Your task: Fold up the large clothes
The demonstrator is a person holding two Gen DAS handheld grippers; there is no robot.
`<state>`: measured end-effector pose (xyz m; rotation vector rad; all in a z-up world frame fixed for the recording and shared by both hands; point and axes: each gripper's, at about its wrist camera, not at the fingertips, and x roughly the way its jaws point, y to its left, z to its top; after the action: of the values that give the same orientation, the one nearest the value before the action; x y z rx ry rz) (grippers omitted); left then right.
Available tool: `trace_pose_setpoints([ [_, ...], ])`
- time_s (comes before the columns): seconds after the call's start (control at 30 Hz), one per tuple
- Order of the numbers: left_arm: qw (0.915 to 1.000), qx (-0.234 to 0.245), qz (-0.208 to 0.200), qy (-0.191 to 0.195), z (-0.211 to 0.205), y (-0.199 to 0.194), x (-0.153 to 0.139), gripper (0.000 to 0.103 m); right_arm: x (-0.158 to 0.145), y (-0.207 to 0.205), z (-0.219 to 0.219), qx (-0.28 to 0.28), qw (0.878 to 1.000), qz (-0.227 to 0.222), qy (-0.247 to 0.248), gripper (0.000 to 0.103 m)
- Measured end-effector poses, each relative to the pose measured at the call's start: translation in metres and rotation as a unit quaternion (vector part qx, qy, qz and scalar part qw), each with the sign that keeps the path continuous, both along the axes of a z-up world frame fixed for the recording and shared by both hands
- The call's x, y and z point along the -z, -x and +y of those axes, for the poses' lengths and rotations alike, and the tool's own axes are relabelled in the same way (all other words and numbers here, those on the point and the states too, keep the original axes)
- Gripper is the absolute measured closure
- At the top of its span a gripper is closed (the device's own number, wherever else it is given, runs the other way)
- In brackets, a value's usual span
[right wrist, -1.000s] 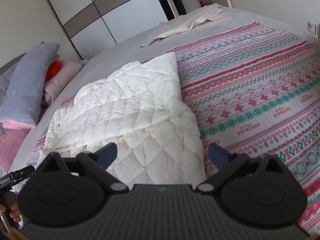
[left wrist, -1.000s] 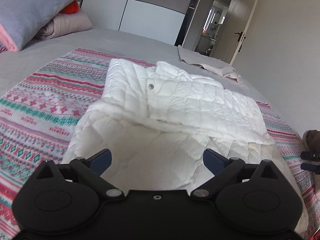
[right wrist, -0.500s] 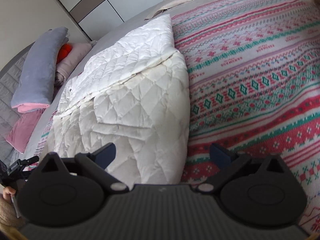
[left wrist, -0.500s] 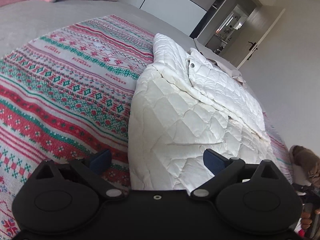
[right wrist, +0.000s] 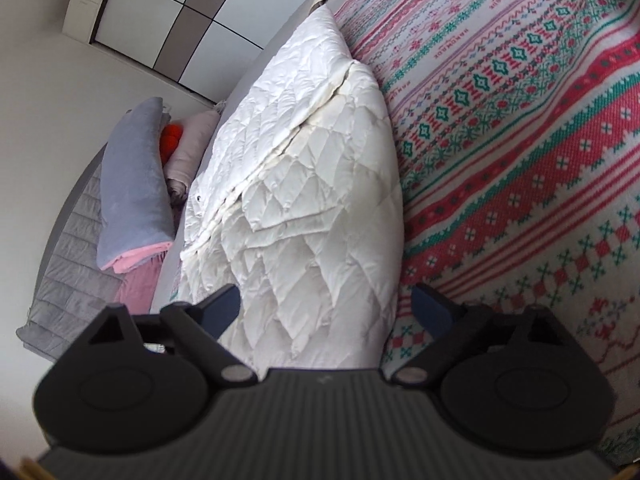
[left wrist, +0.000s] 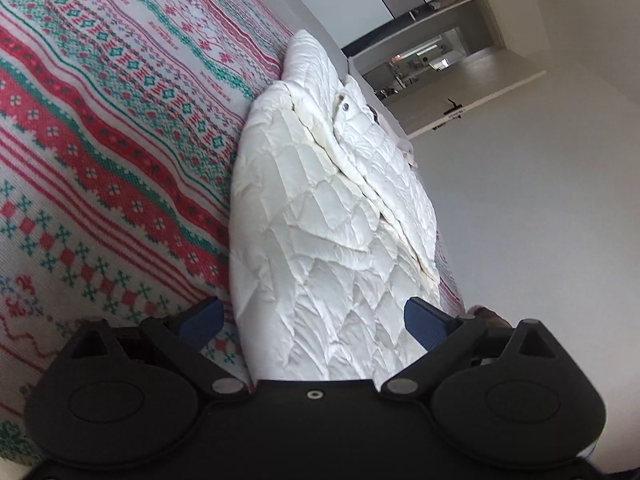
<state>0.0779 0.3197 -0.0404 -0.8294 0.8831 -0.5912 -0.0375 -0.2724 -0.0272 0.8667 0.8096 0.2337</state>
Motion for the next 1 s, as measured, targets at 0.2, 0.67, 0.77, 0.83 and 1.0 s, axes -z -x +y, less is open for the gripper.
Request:
trace_pose_setpoints([
  [0.2, 0.9994, 0.032, -0.002, 0.014, -0.018, 0.009, -0.002, 0.008, 0.004, -0.002, 0.016, -0.021, 1.0, -0.001, 0.001, 0.018],
  [0.67, 0.9993, 0.026, -0.016, 0.02, -0.046, 0.015, -0.004, 0.075, 0.003, -0.003, 0.03, 0.0, 1.0, -0.023, 0.02, 0.089],
  [0.77, 0.9986, 0.02, -0.046, 0.018, -0.052, 0.024, -0.02, 0.08, -0.014, 0.007, 0.027, 0.011, 0.998, -0.057, 0.021, 0.091],
  [0.83, 0.9977, 0.024, -0.059, 0.024, -0.056, 0.032, -0.03, 0.081, -0.025, 0.014, 0.021, 0.016, 0.997, -0.076, 0.017, 0.092],
  [1.0, 0.9943, 0.049, -0.089, 0.033, -0.064, 0.057, -0.056, 0.082, -0.055, 0.038, 0.014, 0.008, 0.992, -0.116, 0.038, 0.092],
])
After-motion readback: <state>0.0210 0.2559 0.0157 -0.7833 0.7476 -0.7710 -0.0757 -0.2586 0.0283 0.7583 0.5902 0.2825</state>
